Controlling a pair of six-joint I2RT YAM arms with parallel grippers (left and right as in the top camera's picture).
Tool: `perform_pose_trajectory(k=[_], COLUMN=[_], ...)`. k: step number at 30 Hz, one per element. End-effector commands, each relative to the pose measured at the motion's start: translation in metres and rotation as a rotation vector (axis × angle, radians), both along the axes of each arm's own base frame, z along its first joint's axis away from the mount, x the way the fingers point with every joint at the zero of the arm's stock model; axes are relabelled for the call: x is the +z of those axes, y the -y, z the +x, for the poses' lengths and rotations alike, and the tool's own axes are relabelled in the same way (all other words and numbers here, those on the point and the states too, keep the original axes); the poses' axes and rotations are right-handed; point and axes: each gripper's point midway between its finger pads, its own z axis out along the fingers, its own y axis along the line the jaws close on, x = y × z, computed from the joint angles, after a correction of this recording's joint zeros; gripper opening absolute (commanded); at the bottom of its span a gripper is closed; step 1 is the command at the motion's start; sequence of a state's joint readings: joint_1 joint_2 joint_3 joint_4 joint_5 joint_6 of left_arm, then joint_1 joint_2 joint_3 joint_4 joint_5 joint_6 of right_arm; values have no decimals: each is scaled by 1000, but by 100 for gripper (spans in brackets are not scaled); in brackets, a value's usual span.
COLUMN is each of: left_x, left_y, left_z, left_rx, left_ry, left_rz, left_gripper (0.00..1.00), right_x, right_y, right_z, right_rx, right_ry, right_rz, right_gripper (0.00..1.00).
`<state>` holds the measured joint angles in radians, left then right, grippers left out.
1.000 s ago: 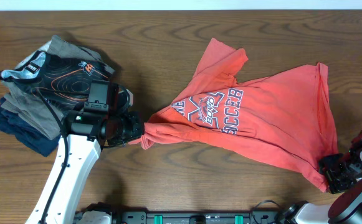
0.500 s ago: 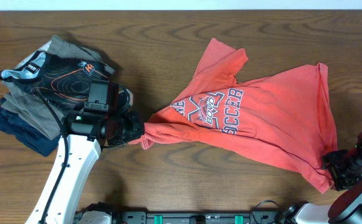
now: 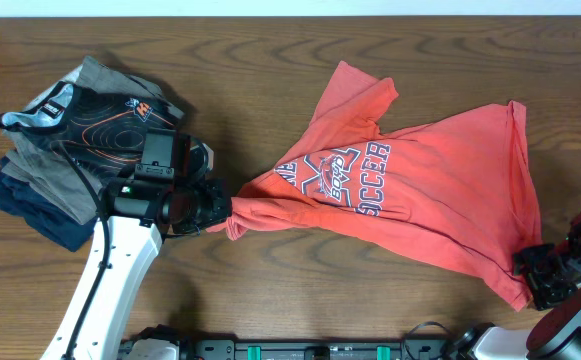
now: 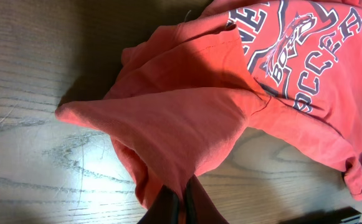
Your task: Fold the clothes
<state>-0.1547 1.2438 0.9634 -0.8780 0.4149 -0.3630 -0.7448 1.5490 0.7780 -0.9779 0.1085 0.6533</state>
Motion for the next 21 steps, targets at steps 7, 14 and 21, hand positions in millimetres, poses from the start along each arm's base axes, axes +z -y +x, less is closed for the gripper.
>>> perform_pose_trajectory(k=[7, 14, 21], left_x=[-1, -1, -1], left_y=[-1, -1, -1], left_z=[-1, -1, -1], left_rx=[2, 2, 2], left_ry=[-6, -6, -6], left_rz=[6, 6, 5], left_gripper=[6, 6, 6], right_x=[-7, -8, -8], right_y=[-3, -2, -2], right_z=[-4, -2, -2], right_rx=[3, 2, 2], right_ry=[2, 14, 14], right_rz=[7, 1, 1], right_gripper=[62, 38, 5])
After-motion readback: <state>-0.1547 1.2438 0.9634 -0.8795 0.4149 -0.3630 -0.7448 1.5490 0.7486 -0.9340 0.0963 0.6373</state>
